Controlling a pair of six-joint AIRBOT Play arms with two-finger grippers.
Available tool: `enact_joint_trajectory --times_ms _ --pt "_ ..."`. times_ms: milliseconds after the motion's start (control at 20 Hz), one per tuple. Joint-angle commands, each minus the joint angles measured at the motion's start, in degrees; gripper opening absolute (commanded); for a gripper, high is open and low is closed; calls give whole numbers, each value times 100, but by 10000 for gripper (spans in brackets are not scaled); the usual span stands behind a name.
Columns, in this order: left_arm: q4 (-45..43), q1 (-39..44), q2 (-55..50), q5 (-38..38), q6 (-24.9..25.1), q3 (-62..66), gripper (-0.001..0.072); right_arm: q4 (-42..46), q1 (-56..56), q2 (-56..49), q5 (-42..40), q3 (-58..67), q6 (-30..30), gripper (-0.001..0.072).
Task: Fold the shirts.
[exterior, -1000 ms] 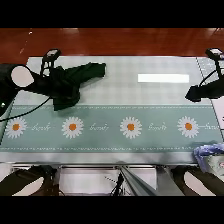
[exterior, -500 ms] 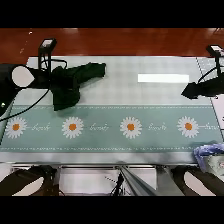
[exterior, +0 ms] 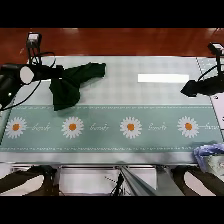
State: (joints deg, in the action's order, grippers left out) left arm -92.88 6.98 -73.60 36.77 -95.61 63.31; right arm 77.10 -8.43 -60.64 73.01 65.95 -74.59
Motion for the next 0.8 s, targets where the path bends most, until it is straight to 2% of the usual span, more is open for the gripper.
enact_joint_trajectory --times_ms 0,450,500,600,650,700,750 --pt "-72 -313 -616 -87 -120 4 720 -7 2 -2 -39 -2 -7 584" --pt "-76 -448 -1657 -125 -118 4 720 -9 2 -2 -39 -2 -15 584" --pt "-74 -446 -1700 -122 -118 4 670 -9 2 -2 -39 -2 -15 584" --pt "-76 -448 -1718 -125 -116 4 200 -9 2 -2 -39 -2 -15 584" --pt "-76 -448 -1716 -129 -116 9 68 -9 2 -2 -39 -2 -15 583" --pt "-76 -448 -1714 -116 -114 26 28 -9 2 -2 -39 -2 -17 583" --pt "-72 -446 -1694 -22 -116 81 28 -9 2 -2 -35 -2 -20 583"
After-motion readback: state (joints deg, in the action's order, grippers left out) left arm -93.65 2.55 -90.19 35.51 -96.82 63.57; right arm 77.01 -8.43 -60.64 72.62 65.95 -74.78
